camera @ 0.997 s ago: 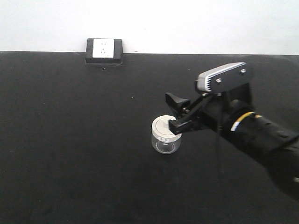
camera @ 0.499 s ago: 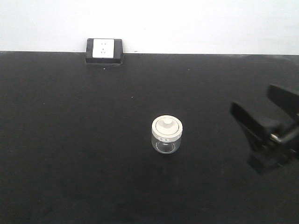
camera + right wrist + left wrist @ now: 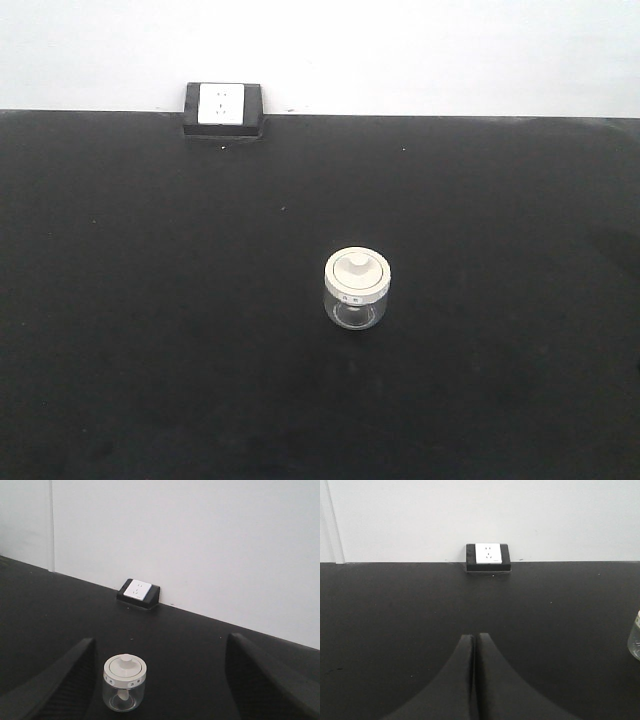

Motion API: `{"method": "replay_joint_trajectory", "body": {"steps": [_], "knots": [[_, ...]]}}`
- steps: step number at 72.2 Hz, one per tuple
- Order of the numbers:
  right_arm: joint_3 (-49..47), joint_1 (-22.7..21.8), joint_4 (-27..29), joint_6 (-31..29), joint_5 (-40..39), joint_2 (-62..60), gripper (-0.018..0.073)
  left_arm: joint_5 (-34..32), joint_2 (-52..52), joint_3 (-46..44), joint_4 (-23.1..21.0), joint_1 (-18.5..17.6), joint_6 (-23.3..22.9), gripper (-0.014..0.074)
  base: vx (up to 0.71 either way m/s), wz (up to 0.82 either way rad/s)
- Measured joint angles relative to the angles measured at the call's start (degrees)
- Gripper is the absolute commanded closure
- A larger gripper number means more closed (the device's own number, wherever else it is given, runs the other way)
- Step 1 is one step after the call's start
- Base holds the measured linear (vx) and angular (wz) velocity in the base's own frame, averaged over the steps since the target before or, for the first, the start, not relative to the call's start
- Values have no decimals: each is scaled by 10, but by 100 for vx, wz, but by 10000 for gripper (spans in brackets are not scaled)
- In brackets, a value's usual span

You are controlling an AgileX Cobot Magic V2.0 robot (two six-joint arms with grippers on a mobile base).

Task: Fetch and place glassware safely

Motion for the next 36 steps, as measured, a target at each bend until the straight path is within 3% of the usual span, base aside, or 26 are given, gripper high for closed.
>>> {"method": "replay_joint_trajectory", "body": {"steps": [27, 36], "knots": [[89, 0, -2, 0, 4, -83, 46, 0, 0, 0, 0, 0, 0, 603, 0, 0], [89, 0, -2, 0, 3, -83, 130, 0, 0, 0, 0, 0, 0, 603, 0, 0]]}}
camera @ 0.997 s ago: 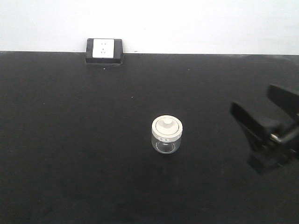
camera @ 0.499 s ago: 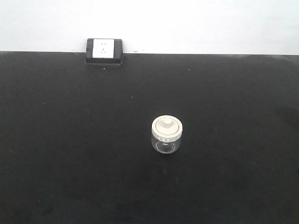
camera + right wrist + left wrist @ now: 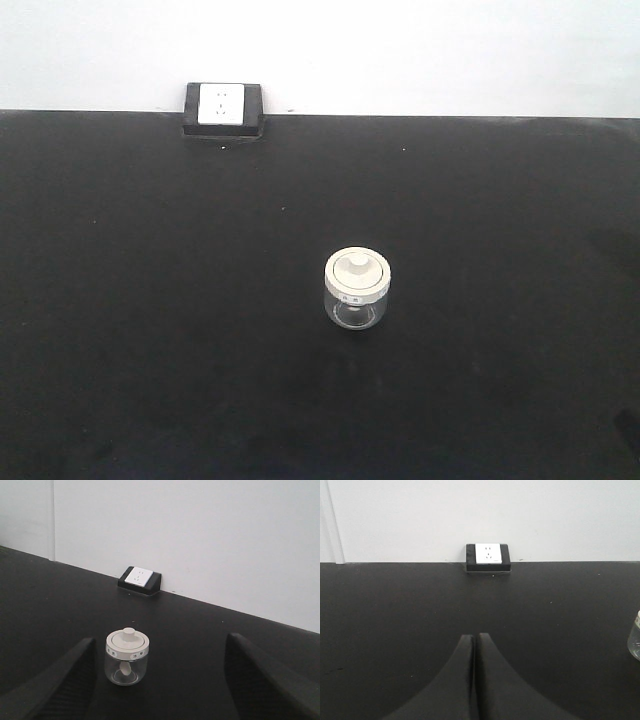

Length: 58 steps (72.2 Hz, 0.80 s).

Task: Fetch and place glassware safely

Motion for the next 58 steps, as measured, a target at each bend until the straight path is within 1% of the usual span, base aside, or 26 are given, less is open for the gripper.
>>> {"method": "replay_joint_trajectory", "body": {"steps": [1, 5, 9, 10, 11, 12, 16, 17, 58], "knots": [[0, 0, 0, 0, 0, 0, 160, 0, 0, 0, 0, 0, 0, 603, 0, 0], [0, 0, 0, 0, 0, 0, 234, 0, 0, 0, 0, 0, 0, 603, 0, 0], [0, 0, 0, 0, -1, 0, 354, 0, 0, 0, 0, 0, 0, 603, 0, 0], [0, 0, 0, 0, -1, 0, 370, 0, 0, 0, 0, 0, 0, 603, 0, 0], [0, 0, 0, 0, -1, 0, 419, 0, 0, 0, 0, 0, 0, 603, 0, 0], [0, 0, 0, 0, -1, 0, 435, 0, 0, 0, 0, 0, 0, 603, 0, 0], [0, 0, 0, 0, -2, 0, 563, 0, 0, 0, 0, 0, 0, 603, 0, 0], [0, 0, 0, 0, -2, 0, 577, 0, 0, 0, 0, 0, 0, 603, 0, 0], [0, 0, 7, 0, 4, 0, 567, 0, 0, 0, 0, 0, 0, 603, 0, 0]]}}
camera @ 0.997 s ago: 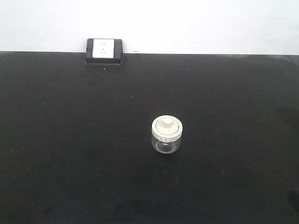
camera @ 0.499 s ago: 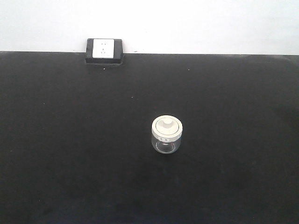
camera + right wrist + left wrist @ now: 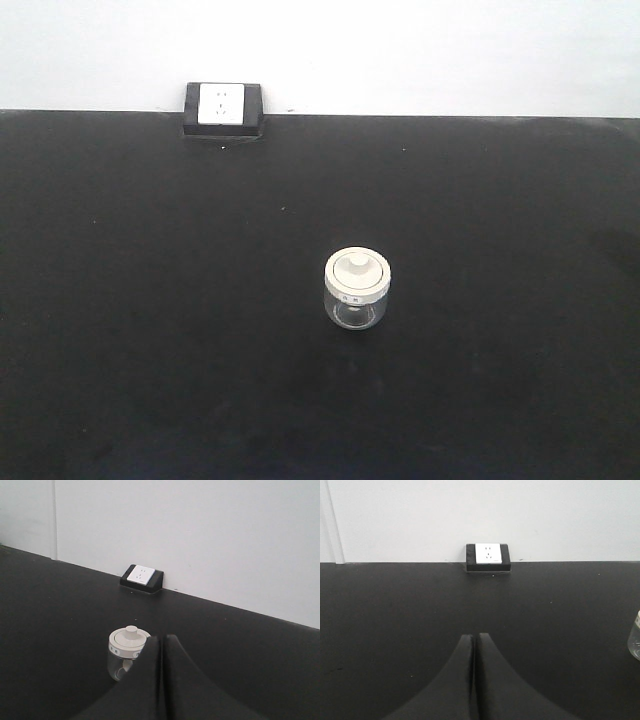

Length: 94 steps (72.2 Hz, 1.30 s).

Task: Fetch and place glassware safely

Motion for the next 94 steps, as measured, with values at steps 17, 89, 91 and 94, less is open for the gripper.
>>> {"method": "replay_joint_trajectory", "body": {"steps": [17, 89, 91, 94], "knots": [[0, 0, 1, 0, 0, 0, 567, 0, 0, 0, 0, 0, 0, 603, 0, 0], [0, 0, 2, 0, 1, 0, 567, -160, -29, 140, 58, 0, -22, 603, 0, 0], [0, 0, 2, 0, 1, 0, 567, -162, -29, 140, 58, 0, -21, 603, 0, 0], [0, 0, 2, 0, 1, 0, 567, -164, -29, 140, 58, 0, -20, 603, 0, 0]]}}
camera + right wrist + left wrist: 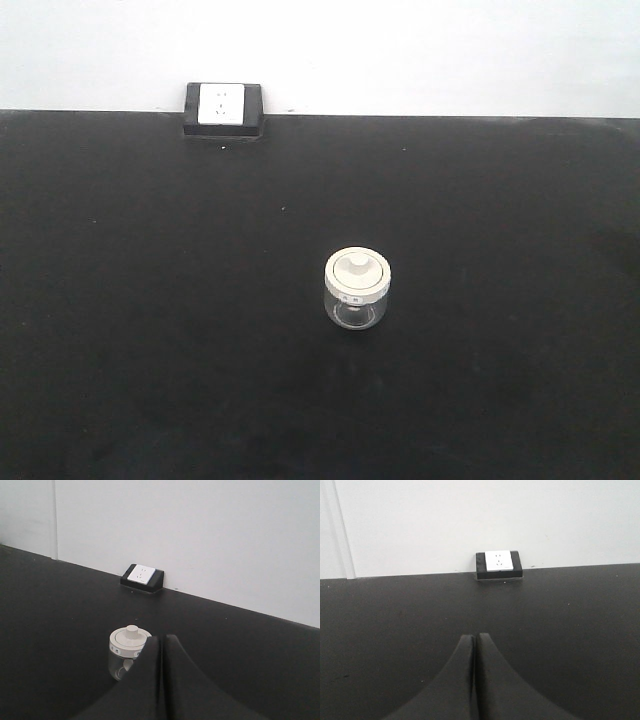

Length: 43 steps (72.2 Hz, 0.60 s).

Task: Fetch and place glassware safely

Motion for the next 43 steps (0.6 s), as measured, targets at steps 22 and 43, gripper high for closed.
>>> {"method": "replay_joint_trajectory", "body": {"steps": [22, 43], "knots": [[0, 0, 0, 0, 0, 0, 567, -12, 0, 0, 0, 0, 1, 603, 0, 0], [0, 0, 0, 0, 0, 0, 567, -30, 0, 0, -2, 0, 1, 603, 0, 0]]}}
